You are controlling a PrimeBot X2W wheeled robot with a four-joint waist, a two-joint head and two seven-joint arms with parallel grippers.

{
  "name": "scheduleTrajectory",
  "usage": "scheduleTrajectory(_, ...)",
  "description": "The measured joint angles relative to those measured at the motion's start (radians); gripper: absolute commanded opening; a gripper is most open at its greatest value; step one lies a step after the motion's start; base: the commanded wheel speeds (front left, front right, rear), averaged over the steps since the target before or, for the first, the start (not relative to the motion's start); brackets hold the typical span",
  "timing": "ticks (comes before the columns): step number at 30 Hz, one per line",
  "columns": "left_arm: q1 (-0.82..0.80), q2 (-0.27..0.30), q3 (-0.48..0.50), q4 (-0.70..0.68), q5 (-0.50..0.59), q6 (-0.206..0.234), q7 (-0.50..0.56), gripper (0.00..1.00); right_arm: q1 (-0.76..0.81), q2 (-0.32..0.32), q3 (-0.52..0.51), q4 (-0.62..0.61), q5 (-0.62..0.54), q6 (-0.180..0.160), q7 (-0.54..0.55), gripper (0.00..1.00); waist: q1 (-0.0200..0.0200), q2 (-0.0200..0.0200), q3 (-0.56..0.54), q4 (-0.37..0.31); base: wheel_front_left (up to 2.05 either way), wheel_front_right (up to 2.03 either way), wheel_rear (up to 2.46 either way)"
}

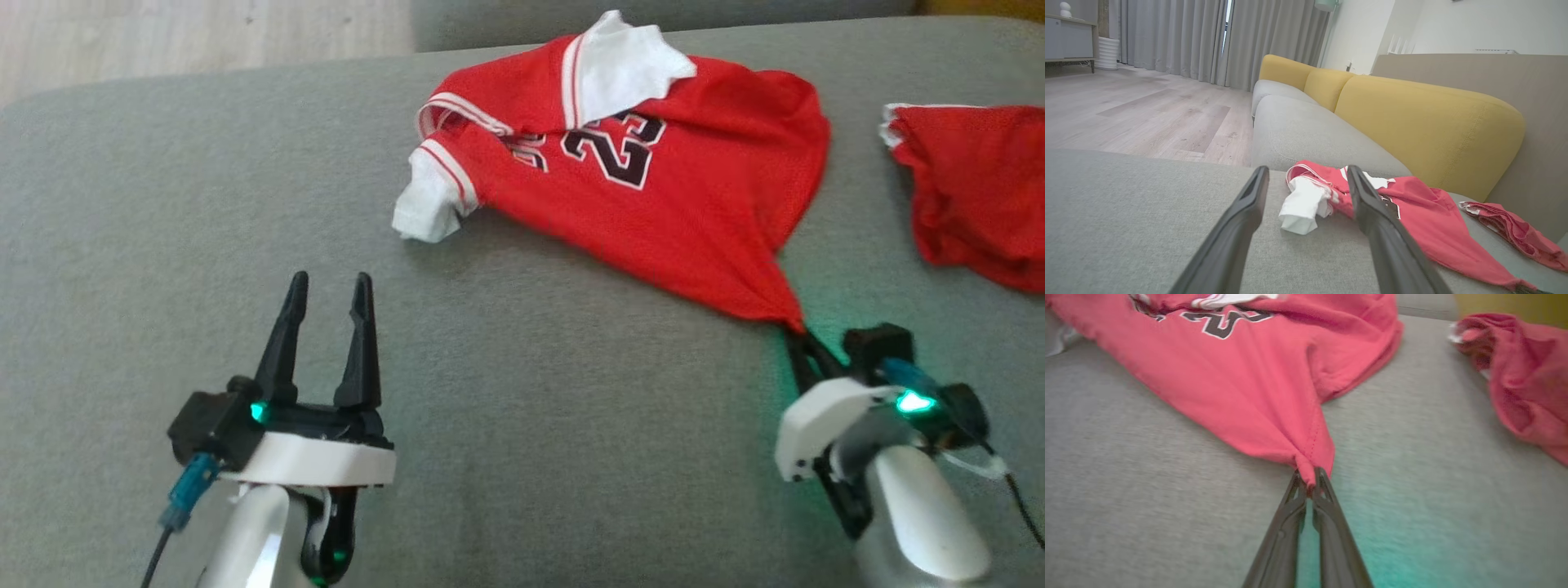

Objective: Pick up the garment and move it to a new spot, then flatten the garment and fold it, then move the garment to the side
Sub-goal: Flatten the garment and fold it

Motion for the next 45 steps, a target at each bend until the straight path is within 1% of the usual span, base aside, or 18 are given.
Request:
scheduleTrajectory(6,0.001,0.0,0.009,-0.004,0.0,0.0,0.0,1.0,0.082,0.005,-0.132,-0.109,-0.037,0.0,0.012,0.0,0.0,0.0,-0.013,-0.047,0.0,0.0,0.0)
scheduleTrajectory(7,0.001,0.0,0.009,-0.004,0.0,0.0,0.0,1.0,0.096,0.005,-0.153,-0.125,-0.045,0.0,0.015,0.0,0.0,0.0,-0.015,-0.052,0.0,0.0,0.0)
scheduleTrajectory(8,0.001,0.0,0.009,-0.004,0.0,0.0,0.0,1.0,0.096,0.005,-0.153,-0.125,-0.045,0.0,0.015,0.0,0.0,0.0,-0.015,-0.052,0.0,0.0,0.0)
scheduleTrajectory(12,0.001,0.0,0.008,-0.004,0.0,0.0,0.0,1.0,0.134,0.006,-0.226,-0.167,-0.072,0.0,0.039,0.0,0.0,0.0,-0.019,-0.057,0.0,0.0,0.0)
scheduleTrajectory(13,0.001,0.0,0.007,-0.004,0.0,0.0,0.0,1.0,0.137,0.007,-0.247,-0.186,-0.082,0.0,0.04,0.05,0.0,0.0,-0.02,-0.056,0.0,0.0,0.0)
scheduleTrajectory(14,0.001,0.0,0.006,-0.004,0.0,0.0,0.0,1.0,0.137,0.007,-0.246,-0.196,-0.082,0.0,0.037,0.89,0.0,0.0,-0.02,-0.055,0.0,0.0,0.0)
scheduleTrajectory(15,0.001,0.0,0.006,-0.004,0.0,0.0,0.0,1.0,0.137,0.007,-0.241,-0.204,-0.074,0.0,0.029,1.0,0.0,0.0,-0.021,-0.053,0.0,0.0,0.0)
scheduleTrajectory(18,0.002,0.0,0.006,-0.004,0.0,-0.001,0.0,1.0,0.137,0.007,-0.197,-0.238,-0.026,0.0,-0.014,1.0,0.0,0.0,-0.024,-0.047,0.0,0.0,0.0)
scheduleTrajectory(22,0.003,0.0,0.005,-0.004,0.005,-0.001,0.0,1.0,0.131,0.007,-0.112,-0.309,0.053,0.0,-0.091,1.0,0.0,0.0,-0.024,-0.031,0.0,0.0,0.0)
scheduleTrajectory(24,0.003,0.0,0.002,-0.004,0.007,-0.001,0.0,1.0,0.128,0.007,-0.053,-0.348,0.094,0.0,-0.122,1.0,0.0,0.0,-0.023,-0.02,0.0,0.0,0.0)
scheduleTrajectory(27,0.003,0.0,-0.002,-0.004,0.007,-0.001,0.0,1.0,0.127,0.007,0.049,-0.376,0.146,0.0,-0.138,1.0,0.0,0.0,-0.022,-0.002,0.0,0.0,0.0)
scheduleTrajectory(30,0.003,0.0,-0.016,-0.003,0.007,-0.001,0.0,1.0,0.127,0.006,0.125,-0.372,0.147,0.0,-0.136,1.0,0.0,0.0,-0.02,0.019,0.0,0.0,0.0)
scheduleTrajectory(33,0.003,0.0,-0.026,-0.003,0.001,-0.001,0.0,1.0,0.124,0.006,0.173,-0.344,0.163,0.0,-0.13,1.0,0.0,0.0,-0.016,0.042,0.0,0.0,0.0)
scheduleTrajectory(36,0.003,0.0,-0.03,-0.002,-0.002,0.0,0.0,1.0,0.104,0.005,0.174,-0.306,0.162,0.0,-0.121,1.0,0.0,0.0,-0.009,0.07,0.0,0.0,0.0)
scheduleTrajectory(40,0.002,0.0,-0.04,-0.002,-0.004,0.0,0.0,1.0,0.029,0.004,0.188,-0.267,0.153,0.0,-0.103,1.0,0.0,0.0,0.006,0.108,0.0,0.0,0.0)
scheduleTrajectory(42,0.001,0.0,-0.051,-0.002,-0.012,0.0,0.0,1.0,-0.012,0.002,0.224,-0.249,0.154,0.0,-0.094,1.0,0.0,0.0,0.016,0.127,0.0,0.0,0.0)
scheduleTrajectory(45,-0.001,0.0,-0.062,0.0,-0.021,0.0,0.0,1.0,-0.061,-0.001,0.311,-0.219,0.165,0.0,-0.073,1.0,0.0001,0.0,0.031,0.156,0.0,0.0,0.0)
